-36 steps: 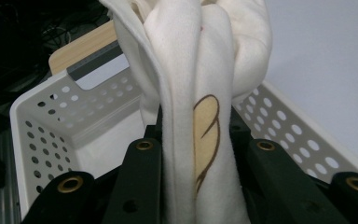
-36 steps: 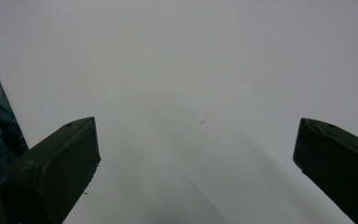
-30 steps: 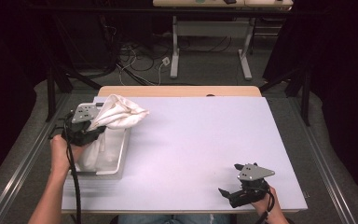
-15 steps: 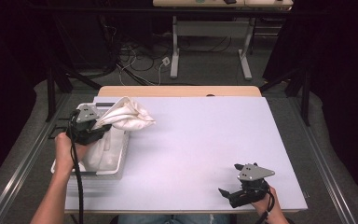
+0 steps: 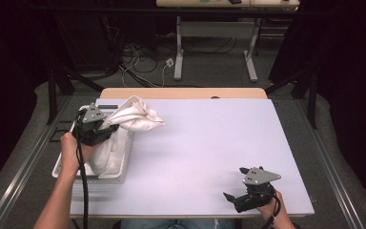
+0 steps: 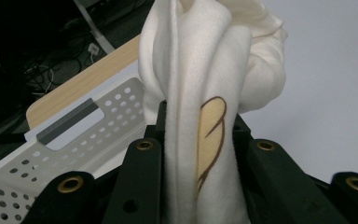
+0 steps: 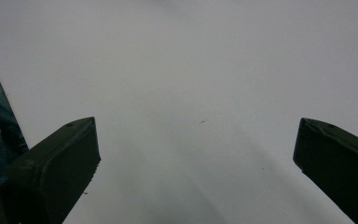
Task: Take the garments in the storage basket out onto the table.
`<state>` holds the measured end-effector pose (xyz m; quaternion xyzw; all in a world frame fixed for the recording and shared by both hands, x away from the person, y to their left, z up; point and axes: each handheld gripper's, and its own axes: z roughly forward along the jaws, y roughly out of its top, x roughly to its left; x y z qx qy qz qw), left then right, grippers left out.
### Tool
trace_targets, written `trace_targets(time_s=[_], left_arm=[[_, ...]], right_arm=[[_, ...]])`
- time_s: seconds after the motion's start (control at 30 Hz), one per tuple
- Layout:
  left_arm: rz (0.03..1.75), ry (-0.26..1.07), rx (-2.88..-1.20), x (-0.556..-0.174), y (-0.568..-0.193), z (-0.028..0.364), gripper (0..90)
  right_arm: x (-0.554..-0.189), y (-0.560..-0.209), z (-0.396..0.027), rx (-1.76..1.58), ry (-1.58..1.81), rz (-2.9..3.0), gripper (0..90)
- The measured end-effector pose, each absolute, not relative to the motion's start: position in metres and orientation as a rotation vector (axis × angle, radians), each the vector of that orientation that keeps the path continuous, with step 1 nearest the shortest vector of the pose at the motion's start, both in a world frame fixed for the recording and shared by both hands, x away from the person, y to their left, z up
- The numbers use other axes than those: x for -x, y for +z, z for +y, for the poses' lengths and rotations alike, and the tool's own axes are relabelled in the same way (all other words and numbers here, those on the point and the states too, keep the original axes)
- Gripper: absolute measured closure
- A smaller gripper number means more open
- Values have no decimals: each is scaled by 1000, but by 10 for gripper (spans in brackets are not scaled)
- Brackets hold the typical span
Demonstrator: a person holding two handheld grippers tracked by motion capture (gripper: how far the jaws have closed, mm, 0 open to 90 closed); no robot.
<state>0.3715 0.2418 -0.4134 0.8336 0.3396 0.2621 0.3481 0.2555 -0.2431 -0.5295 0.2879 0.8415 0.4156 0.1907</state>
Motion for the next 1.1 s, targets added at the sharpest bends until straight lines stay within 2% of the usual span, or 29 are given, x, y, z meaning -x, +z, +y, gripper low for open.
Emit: trace_targets(time_s=[1.1], left_arm=[[773, 627, -2184, -384, -405, 201, 746]], right_arm=[[-256, -530, -243, -814, 1167, 2365, 1]])
